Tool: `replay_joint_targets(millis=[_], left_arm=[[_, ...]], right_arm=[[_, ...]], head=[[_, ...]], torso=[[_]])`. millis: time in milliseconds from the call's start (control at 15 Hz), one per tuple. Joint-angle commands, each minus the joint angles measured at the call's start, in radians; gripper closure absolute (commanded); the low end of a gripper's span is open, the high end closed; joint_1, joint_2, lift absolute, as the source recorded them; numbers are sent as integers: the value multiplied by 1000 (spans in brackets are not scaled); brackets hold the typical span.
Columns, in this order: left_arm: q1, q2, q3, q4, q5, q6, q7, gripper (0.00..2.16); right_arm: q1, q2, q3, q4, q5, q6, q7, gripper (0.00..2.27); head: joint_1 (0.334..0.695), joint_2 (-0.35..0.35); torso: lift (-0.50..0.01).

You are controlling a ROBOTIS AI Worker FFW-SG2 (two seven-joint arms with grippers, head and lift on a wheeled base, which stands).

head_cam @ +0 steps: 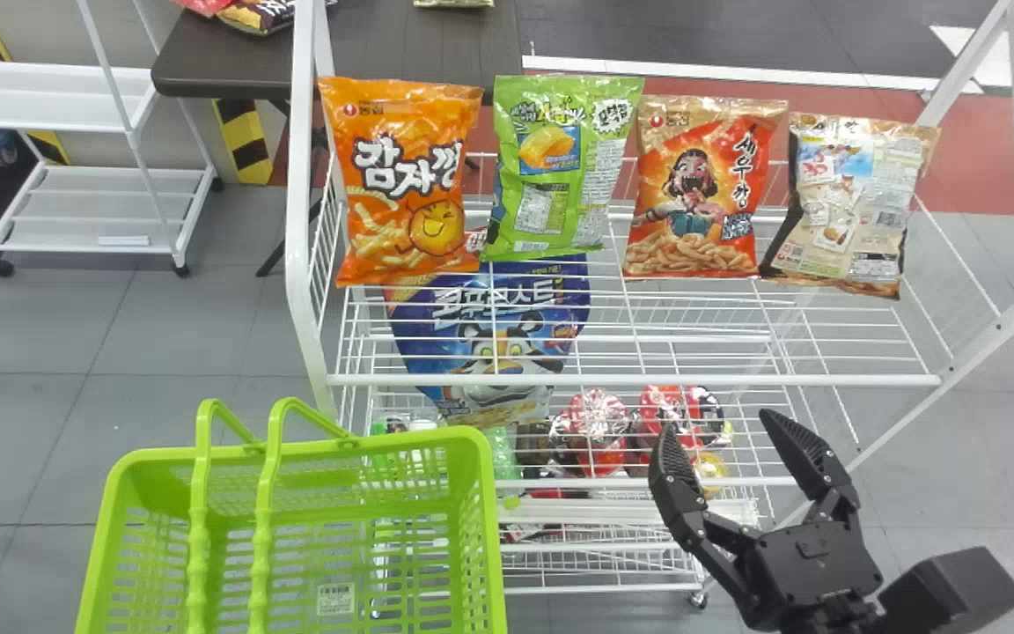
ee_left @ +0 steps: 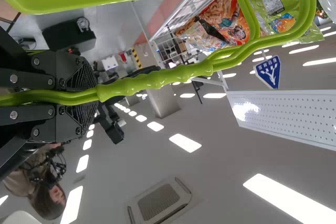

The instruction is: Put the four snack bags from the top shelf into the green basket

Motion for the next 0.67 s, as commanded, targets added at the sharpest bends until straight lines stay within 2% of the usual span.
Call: replay_joint_targets(millis=[0, 600], left_arm=[[0, 0, 0, 3, 0, 0, -6, 2148], [0, -1, 0, 14, 1, 0, -10, 2148]], right_arm=[[-1, 1, 1, 0, 0, 0, 0, 87], [-10, 1, 3, 3, 0, 3, 0, 87]], head=[[695, -87], [695, -82]], torso=[[0], [0]])
